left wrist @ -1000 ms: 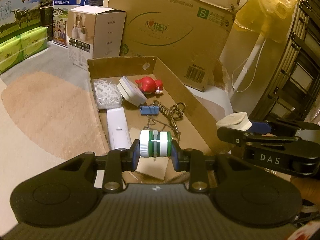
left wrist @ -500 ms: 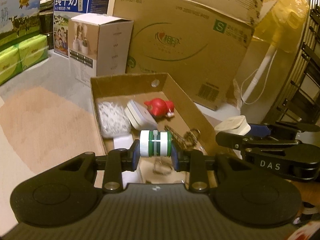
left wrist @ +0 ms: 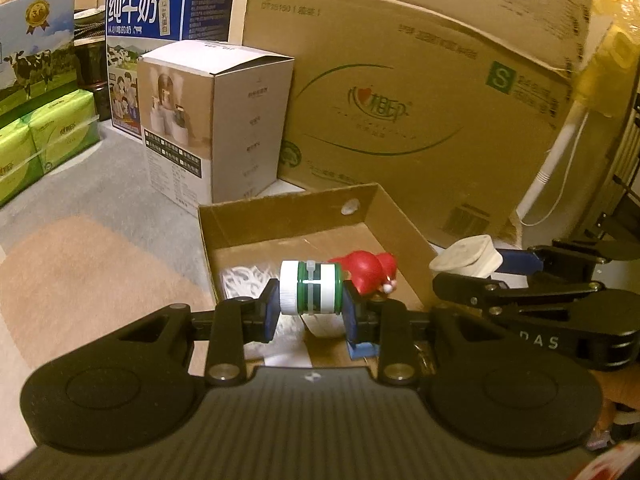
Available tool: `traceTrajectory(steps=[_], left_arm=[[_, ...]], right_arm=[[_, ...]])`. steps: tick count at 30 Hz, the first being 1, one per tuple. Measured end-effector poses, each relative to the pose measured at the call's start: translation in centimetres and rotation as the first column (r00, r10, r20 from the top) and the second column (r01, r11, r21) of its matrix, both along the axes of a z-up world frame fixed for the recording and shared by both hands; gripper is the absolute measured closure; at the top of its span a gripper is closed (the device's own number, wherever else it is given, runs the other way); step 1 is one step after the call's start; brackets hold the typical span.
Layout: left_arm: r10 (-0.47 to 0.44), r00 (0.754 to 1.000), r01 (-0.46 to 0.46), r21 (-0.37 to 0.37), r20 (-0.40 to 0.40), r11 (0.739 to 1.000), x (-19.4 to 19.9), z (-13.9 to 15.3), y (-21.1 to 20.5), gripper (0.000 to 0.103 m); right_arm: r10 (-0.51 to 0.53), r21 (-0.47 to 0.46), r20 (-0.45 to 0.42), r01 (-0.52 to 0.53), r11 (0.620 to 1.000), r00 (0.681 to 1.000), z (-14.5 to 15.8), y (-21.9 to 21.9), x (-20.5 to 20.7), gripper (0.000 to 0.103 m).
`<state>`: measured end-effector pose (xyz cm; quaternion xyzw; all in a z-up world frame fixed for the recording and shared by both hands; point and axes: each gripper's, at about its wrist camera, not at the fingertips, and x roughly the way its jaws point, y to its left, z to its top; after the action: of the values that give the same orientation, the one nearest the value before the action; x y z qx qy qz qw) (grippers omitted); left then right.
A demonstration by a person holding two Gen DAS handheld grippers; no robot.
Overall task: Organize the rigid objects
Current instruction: 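Lower the tape roll and plug into the box and open both grippers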
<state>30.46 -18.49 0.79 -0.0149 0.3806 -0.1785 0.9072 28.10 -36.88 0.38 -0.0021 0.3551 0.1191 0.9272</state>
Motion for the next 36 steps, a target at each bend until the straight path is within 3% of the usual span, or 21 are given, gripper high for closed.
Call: traceTrajectory(steps=[36], left_arm=[[0.009, 1.0, -0.009, 0.07, -0.003, 0.998, 8.8, -3.5, -0.6, 0.075]], right_arm=[[0.011, 0.023, -0.038, -0.01, 1.0, 0.999, -3.0, 0.5, 8.4, 0.052]])
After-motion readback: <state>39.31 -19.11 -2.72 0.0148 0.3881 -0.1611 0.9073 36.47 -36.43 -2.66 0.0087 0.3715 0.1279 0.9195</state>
